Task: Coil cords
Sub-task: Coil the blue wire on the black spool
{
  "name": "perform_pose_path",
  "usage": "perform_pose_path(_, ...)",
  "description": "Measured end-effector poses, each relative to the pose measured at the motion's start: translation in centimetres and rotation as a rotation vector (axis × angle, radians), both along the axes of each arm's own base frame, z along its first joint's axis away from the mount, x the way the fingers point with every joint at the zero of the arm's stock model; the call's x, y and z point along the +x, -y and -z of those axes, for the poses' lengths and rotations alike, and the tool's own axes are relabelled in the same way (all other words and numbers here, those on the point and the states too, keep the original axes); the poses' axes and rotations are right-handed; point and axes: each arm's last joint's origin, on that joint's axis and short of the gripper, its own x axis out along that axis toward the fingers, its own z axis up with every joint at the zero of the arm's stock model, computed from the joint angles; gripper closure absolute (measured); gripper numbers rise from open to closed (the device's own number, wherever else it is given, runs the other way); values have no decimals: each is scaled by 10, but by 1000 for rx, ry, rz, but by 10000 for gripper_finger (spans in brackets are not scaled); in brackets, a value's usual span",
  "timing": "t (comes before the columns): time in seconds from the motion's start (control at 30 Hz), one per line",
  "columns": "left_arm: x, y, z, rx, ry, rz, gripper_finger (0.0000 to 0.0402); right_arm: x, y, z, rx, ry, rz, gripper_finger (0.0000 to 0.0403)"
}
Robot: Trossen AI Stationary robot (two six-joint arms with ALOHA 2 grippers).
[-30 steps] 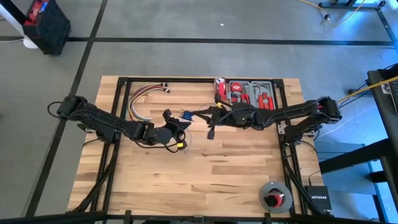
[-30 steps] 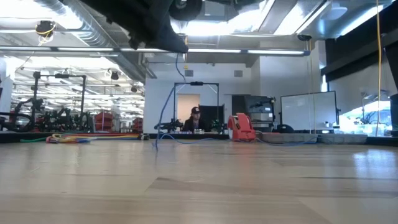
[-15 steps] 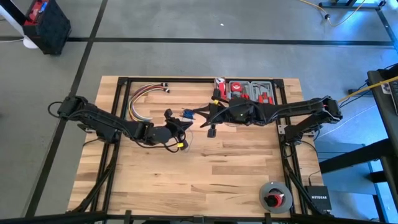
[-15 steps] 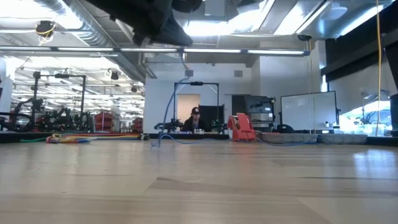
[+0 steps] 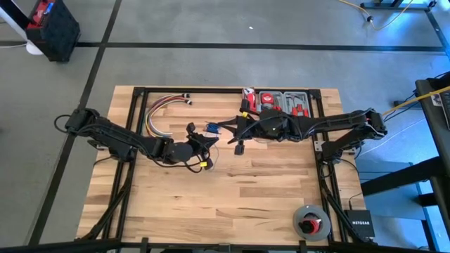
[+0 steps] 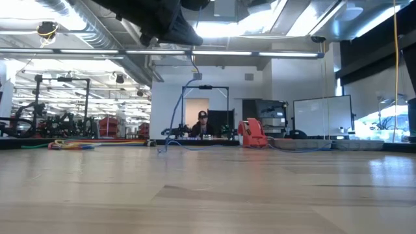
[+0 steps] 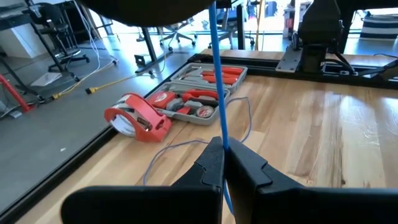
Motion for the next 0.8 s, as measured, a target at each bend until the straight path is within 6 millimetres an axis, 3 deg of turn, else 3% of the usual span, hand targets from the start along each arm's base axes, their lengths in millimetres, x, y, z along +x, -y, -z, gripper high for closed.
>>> perform_pose_path(0.2,2,1,-5,-5,53,6,396,-1,0,-14,-2,-2,7,401)
perform_pose_path(0.23,2,1,-3,-6,38,15,390,-1,0,-22,-1,24,12,401)
perform_pose_path(0.3,0,0,6,4,-20,21,369,-8,1,-68,3,171,21,401)
perform_pose_path(0.33,1,0,10,2,-38,31,357,-13,2,-77,12,228,21,401)
perform_pose_path(0.37,0,0,13,2,-60,30,344,-17,2,-78,8,201,24,401)
perform_pose_path(0.43,1,-1,1,-8,4,12,321,-17,2,-78,6,177,24,401)
perform_pose_path(0.57,1,0,3,-3,-9,13,291,-1,-2,-45,-8,-12,6,401)
perform_pose_path(0.7,-2,4,-6,-7,23,28,282,-15,-1,-68,-1,92,15,401)
perform_pose_path(0.8,-6,8,-9,-4,17,44,282,-14,0,-63,-2,56,19,401)
